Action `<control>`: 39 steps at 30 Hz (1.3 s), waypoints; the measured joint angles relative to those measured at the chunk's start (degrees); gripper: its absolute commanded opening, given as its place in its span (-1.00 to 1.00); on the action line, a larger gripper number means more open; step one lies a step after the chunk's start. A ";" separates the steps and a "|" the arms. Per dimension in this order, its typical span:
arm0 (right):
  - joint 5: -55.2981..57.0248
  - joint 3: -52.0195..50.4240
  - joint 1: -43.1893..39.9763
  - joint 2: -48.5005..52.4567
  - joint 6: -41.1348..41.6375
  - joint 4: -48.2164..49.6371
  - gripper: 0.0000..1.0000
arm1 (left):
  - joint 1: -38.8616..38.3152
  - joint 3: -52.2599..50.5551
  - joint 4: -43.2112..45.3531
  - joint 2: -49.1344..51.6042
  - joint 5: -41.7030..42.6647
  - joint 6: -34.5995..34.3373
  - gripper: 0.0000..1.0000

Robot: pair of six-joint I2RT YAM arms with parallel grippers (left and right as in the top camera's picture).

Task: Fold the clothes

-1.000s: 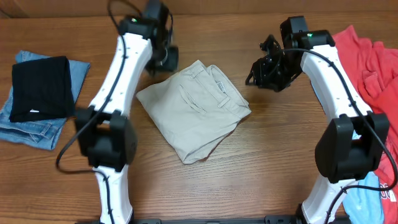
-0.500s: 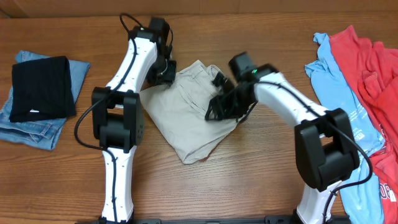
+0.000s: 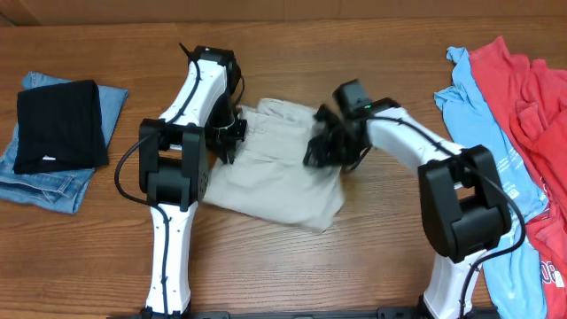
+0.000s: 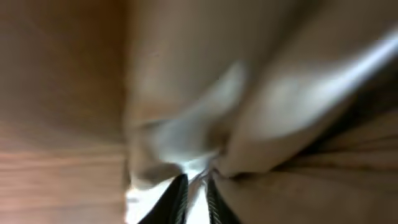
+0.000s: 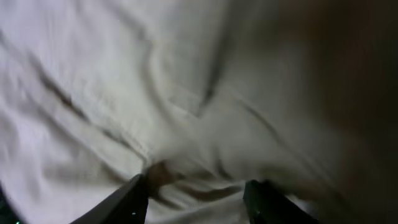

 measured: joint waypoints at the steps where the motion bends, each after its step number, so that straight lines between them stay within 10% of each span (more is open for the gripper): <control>1: 2.47 0.98 -1.64 0.24 -0.02 1.73 0.08 | -0.02 -0.20 -0.57 0.17 1.86 0.09 -0.79; 10: 12.66 6.84 -6.93 1.79 -1.75 -0.37 0.12 | -0.52 -0.46 6.73 -0.98 9.73 -0.17 -0.60; 12: 13.40 6.97 -6.71 1.81 -2.03 -0.74 0.13 | -0.31 -0.55 9.62 -2.75 10.12 -0.46 0.08; 17: 14.23 7.02 -6.40 1.81 -2.54 -1.25 0.14 | 0.17 -0.57 15.41 -9.42 12.68 -1.49 0.57; 39: 14.43 7.34 -6.38 1.81 -2.82 -2.73 0.23 | -2.71 -0.63 21.79 -5.81 12.02 -9.27 0.84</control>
